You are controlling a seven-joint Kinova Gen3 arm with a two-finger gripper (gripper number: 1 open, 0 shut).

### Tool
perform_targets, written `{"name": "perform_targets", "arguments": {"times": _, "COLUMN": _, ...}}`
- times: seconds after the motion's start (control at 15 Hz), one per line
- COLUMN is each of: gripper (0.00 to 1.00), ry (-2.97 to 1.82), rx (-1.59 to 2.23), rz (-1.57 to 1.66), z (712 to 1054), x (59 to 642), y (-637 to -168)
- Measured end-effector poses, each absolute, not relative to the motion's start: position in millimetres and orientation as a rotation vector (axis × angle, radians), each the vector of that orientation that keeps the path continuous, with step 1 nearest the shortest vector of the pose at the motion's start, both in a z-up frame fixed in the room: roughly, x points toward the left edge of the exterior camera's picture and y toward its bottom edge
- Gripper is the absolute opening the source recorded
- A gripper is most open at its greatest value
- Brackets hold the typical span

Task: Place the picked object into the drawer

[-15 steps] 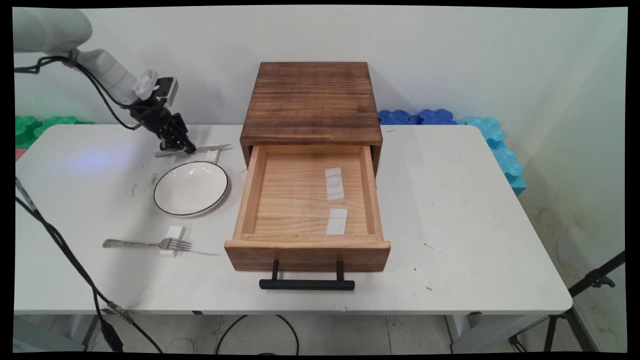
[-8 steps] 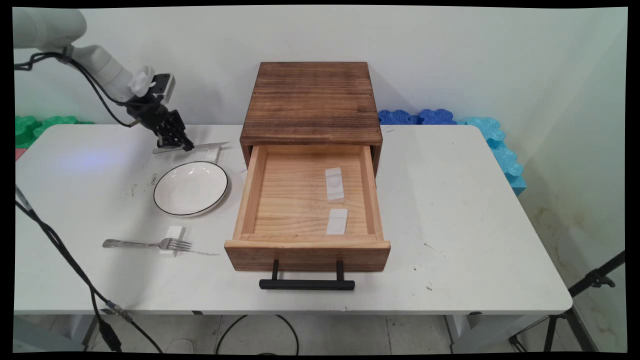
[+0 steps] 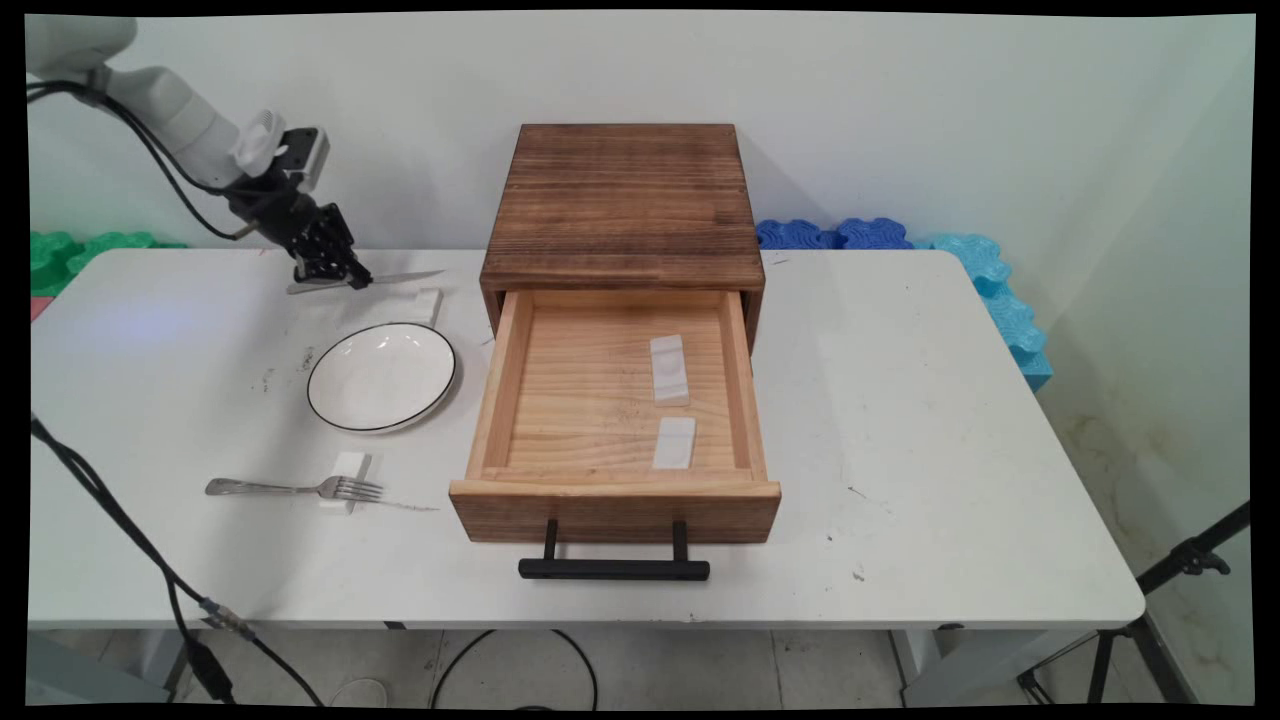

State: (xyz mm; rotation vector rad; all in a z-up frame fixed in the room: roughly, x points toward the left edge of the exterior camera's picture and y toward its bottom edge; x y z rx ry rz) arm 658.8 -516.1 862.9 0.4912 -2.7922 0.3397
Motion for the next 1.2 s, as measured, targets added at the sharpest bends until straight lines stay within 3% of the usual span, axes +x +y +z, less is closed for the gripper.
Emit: {"name": "perform_targets", "arguments": {"times": 1.2, "gripper": 0.0, "ry": -2.774, "rx": 0.514, "rz": 0.377, "z": 952, "x": 645, "y": -430}}
